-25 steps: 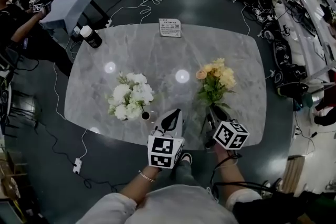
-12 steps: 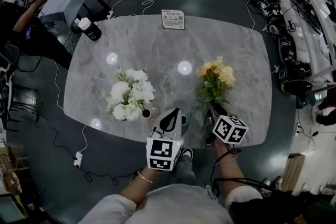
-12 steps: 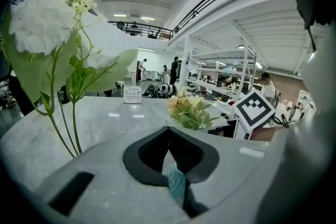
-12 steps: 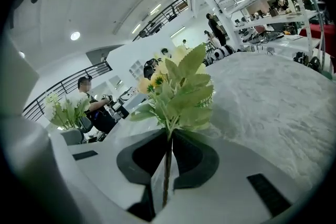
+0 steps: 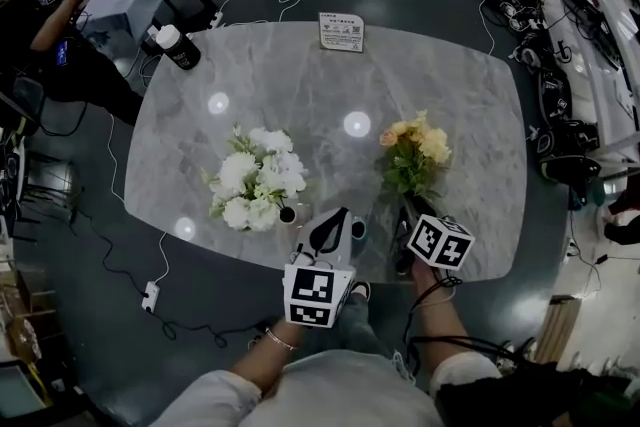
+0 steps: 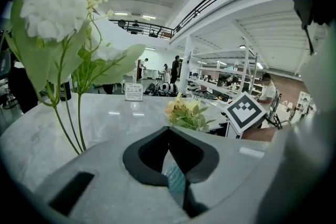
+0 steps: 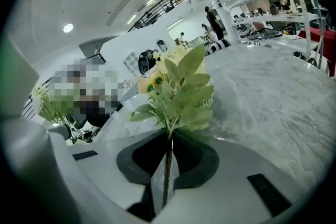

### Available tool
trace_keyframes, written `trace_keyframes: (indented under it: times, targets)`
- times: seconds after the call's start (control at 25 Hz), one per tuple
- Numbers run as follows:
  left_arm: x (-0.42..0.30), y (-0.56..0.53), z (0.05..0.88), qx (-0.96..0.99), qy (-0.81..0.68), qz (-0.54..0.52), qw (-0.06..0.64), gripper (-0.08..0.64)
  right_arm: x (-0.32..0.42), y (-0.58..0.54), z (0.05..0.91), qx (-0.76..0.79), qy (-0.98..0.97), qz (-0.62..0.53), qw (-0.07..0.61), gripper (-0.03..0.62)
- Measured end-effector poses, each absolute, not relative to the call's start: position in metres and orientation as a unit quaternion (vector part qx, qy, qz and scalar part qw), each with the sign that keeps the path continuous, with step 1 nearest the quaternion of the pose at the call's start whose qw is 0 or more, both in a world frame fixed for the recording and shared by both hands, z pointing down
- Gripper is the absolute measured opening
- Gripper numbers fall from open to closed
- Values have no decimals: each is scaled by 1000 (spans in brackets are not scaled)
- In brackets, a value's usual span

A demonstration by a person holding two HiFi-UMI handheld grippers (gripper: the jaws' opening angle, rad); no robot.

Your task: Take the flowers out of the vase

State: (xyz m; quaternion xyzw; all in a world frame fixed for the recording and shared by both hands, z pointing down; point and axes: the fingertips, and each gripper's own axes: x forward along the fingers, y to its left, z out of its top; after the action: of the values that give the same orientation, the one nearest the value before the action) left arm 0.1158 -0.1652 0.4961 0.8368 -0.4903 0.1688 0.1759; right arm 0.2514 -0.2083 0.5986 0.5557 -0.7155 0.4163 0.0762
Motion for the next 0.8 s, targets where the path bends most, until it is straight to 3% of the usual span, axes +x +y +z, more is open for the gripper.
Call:
trace_keyframes:
  times: [0.8]
  targets:
    - [107,-163,515,830,-490,175,201,9,249,-209,617,555,-703,429,118,38]
